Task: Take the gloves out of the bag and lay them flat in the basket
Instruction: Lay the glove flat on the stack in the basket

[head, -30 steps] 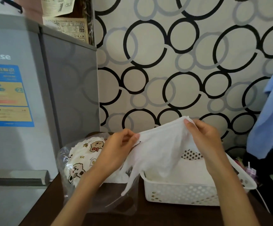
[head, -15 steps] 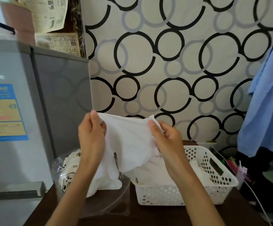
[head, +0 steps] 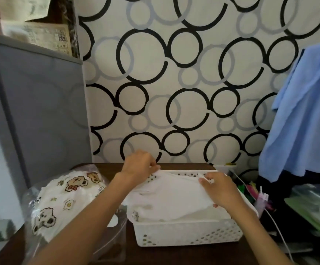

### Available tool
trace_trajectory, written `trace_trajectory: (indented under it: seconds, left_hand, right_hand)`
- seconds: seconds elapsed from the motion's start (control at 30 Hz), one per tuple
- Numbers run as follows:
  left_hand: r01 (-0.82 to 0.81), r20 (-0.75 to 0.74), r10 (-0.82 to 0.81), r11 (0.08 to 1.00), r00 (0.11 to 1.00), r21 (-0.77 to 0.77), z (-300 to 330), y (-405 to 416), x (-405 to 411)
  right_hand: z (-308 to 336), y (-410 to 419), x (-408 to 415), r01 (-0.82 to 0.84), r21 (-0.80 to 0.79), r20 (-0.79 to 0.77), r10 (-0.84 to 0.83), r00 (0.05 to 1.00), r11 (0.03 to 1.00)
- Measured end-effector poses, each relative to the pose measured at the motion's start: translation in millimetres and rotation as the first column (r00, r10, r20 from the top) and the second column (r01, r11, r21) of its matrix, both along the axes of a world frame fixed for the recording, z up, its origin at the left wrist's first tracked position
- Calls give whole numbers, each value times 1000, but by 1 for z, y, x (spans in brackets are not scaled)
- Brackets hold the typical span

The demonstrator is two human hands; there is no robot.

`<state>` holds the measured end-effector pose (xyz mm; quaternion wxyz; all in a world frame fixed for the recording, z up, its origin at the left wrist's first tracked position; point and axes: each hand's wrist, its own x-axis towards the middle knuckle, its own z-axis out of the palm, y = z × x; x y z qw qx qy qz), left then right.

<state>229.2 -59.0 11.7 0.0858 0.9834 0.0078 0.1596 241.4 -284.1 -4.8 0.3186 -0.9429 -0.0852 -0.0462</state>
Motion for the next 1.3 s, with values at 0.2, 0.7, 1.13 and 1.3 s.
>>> trace_trajectory:
  seconds: [0.2, 0.7, 1.13, 1.3]
  left_hand:
    - [80, -9, -80, 956, 997, 283, -6, -25, 14]
    - [148, -548, -42, 977, 835, 150, 4, -12, -14]
    - [-5, -130, 70, 896, 989, 444, -3, -26, -18]
    - [162, -205, -120, 965, 971, 205, 0, -34, -37]
  right_hand:
    - [-1, -14, 9, 35, -239, 46, -25, 999, 970]
    - [-12, -18, 17, 92, -419, 142, -35, 989, 903]
    - [-16, -13, 15, 86, -499, 136, -20, 991, 862]
    - [-11, -13, 9, 45, -498, 140, 30, 990, 866]
